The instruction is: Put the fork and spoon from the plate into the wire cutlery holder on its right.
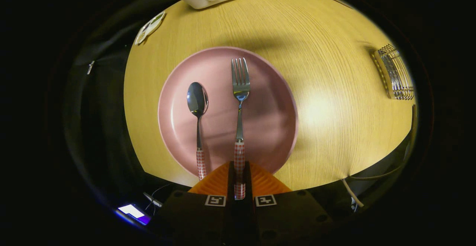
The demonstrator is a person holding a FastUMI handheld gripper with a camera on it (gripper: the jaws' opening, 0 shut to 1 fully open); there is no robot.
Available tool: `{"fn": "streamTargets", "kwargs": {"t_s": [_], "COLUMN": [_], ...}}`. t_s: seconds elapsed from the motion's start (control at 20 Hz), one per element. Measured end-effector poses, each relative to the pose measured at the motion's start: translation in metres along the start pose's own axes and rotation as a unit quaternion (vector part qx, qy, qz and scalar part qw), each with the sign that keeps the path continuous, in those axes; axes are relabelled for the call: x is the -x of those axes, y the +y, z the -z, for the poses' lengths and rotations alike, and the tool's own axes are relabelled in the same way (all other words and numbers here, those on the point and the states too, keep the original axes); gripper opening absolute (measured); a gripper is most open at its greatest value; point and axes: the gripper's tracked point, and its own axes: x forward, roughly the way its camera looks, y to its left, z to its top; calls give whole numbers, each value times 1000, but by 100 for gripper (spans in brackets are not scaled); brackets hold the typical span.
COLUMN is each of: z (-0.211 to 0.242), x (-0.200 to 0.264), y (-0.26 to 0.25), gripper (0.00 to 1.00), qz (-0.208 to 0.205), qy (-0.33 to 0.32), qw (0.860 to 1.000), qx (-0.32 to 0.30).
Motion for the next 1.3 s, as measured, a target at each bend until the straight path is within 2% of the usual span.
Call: {"fn": "streamTargets", "kwargs": {"t_s": [0.15,0.35,0.55,0.65,0.75,0.85,1.05,1.3], "z": [1,8,-6,-18,-27,-37,-52,-68], "x": [26,91,178,216,247,261,256,236], "y": [1,-19,-86,-140,-203,-239,-279,-295], "gripper": [14,14,14,14,14,14,14,14], "qz": [-33,-66,-47,-6,60,94,134,169], "qy": [-5,-9,12,39,79,115,200,281], "qw": [999,990,977,973,965,958,942,918], "qx": [27,128,207,229,243,246,233,222]}}
